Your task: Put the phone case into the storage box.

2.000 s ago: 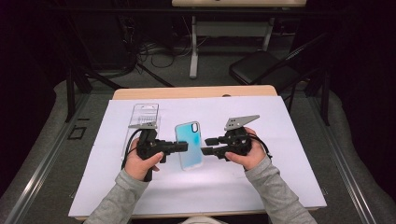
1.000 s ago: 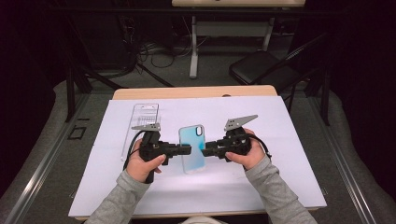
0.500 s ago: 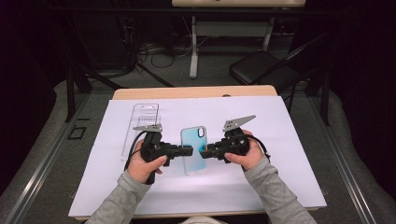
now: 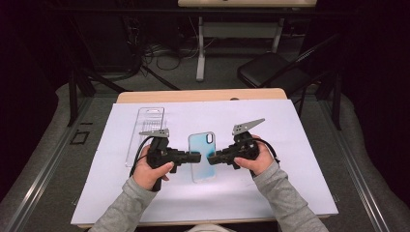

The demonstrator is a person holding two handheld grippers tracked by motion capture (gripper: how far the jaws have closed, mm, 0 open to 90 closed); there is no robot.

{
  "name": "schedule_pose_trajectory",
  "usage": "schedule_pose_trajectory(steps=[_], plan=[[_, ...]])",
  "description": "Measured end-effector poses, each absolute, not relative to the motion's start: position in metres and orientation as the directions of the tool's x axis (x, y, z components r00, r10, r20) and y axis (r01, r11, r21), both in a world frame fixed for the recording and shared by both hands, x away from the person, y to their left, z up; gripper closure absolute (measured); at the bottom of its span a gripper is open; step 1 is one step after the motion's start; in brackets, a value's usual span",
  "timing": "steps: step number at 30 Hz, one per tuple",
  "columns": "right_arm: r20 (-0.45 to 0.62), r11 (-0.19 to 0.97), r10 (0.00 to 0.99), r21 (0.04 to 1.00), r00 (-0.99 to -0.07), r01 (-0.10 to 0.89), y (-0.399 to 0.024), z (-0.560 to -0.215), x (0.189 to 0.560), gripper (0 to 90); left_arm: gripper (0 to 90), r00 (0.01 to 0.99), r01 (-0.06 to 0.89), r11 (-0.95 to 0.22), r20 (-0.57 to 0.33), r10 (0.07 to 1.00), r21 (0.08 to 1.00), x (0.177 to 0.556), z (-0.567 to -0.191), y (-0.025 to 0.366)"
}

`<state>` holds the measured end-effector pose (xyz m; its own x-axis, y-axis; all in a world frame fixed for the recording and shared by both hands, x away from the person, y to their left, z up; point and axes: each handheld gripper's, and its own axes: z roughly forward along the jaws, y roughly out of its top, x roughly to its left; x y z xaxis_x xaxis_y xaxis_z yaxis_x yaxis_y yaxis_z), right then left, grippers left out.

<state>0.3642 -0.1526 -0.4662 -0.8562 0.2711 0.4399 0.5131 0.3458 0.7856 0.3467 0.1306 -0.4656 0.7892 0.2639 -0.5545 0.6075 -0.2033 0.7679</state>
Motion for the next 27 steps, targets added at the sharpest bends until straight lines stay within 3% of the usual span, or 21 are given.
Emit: schedule_pose_trajectory(steps=[27], plan=[[0.499, 0.336, 0.212, 0.77, -0.841, 0.542, -0.1565, -0.4681, 0.3673, 81.4, 80.9, 0.808, 0.586, -0.218, -0.541, 0.235, 0.781, 0.3469, -0.465, 0.1315]])
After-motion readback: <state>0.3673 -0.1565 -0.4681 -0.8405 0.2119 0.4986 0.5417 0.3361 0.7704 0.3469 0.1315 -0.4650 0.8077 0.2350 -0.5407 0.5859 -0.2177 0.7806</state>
